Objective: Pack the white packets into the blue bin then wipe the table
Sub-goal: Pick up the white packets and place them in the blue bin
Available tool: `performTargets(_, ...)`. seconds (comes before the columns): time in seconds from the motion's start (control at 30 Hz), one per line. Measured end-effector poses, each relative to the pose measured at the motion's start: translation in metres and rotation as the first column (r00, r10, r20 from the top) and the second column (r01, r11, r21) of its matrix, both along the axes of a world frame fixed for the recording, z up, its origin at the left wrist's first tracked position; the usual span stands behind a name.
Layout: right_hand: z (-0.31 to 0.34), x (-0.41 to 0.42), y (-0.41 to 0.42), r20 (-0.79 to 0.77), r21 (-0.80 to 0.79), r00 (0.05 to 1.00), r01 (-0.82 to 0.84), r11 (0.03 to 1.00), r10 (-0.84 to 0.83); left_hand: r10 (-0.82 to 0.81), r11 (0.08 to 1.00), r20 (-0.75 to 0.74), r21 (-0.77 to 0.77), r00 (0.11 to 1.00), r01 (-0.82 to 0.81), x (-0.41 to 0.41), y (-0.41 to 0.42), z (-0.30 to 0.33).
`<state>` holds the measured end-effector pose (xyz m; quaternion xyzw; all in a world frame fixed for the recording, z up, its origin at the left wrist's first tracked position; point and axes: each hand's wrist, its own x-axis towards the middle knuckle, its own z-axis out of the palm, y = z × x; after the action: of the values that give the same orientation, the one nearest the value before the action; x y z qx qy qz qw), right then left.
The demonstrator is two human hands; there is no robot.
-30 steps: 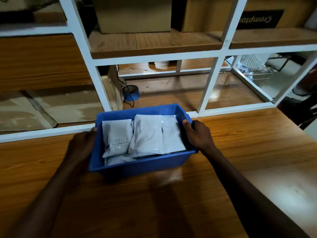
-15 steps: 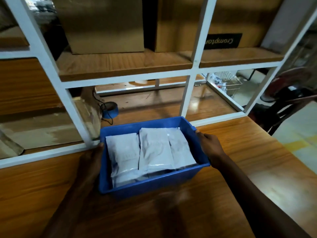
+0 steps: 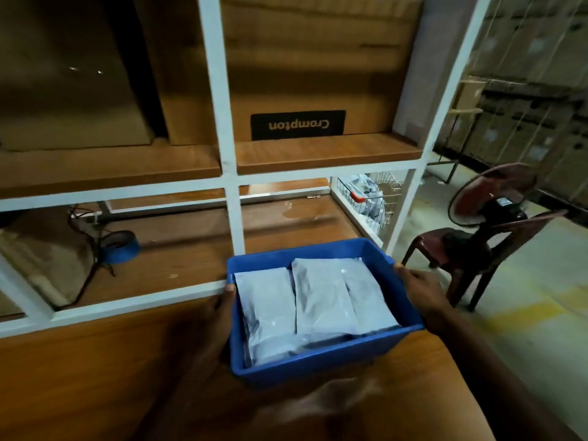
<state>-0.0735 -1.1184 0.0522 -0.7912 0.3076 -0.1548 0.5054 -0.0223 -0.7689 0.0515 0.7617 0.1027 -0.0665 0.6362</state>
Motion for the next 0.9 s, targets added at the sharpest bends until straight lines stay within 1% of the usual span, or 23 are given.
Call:
performTargets(0.07, 0.003, 0.000, -0.032, -0.011, -0.013, 1.000, 0.004, 1.000, -0.004, 0.012, 0.998, 0.005, -0.067, 1.000, -0.011, -0.003, -0.029, 0.003)
performTargets(0.2, 0.002, 0.004, -0.080, -0.018, -0.018, 1.000, -0.004, 1.000, 0.003, 0.004, 0.992, -0.026, -0.124, 1.000, -0.008, 0.004, -0.078, -0.008)
performTargets(0.27, -0.001, 0.009, -0.098, -0.022, -0.011, 1.000, 0.013, 1.000, -0.013, -0.004, 0.993, -0.056, -0.122, 0.998, -0.003, 0.009, -0.091, -0.015)
performTargets(0.37, -0.007, 0.015, -0.116, -0.036, -0.011, 0.999, 0.036, 0.999, -0.036, 0.009, 0.993, -0.052, -0.115, 0.999, -0.015, 0.010, -0.112, -0.022)
performTargets(0.43, -0.010, 0.017, -0.121, -0.042, -0.023, 0.999, 0.033, 0.999, -0.034, 0.045, 0.995, -0.049, -0.085, 0.998, -0.049, 0.013, -0.121, -0.026)
performTargets(0.5, -0.014, 0.020, -0.126, -0.041, -0.032, 0.999, 0.025, 0.999, -0.026, 0.061, 0.998, -0.043, -0.013, 0.997, -0.061, 0.017, -0.125, -0.029)
performTargets(0.63, -0.018, 0.027, -0.136, -0.077, 0.015, 0.997, 0.001, 1.000, 0.000, 0.070, 0.996, -0.022, 0.051, 0.997, -0.069, 0.021, -0.132, -0.027)
performTargets(0.7, -0.019, 0.030, -0.141, -0.079, 0.046, 0.997, 0.017, 0.999, -0.013, 0.049, 0.997, -0.016, 0.064, 0.999, -0.048, 0.022, -0.135, -0.029)
performTargets(0.8, -0.022, 0.032, -0.149, -0.086, 0.053, 0.996, 0.015, 0.998, -0.011, 0.026, 0.999, -0.053, 0.021, 0.998, -0.025, 0.024, -0.144, -0.027)
performTargets(0.9, -0.023, 0.036, -0.158, -0.078, 0.057, 0.997, 0.028, 0.998, -0.024, 0.017, 0.997, -0.045, 0.076, 0.999, -0.013, 0.029, -0.152, -0.022)
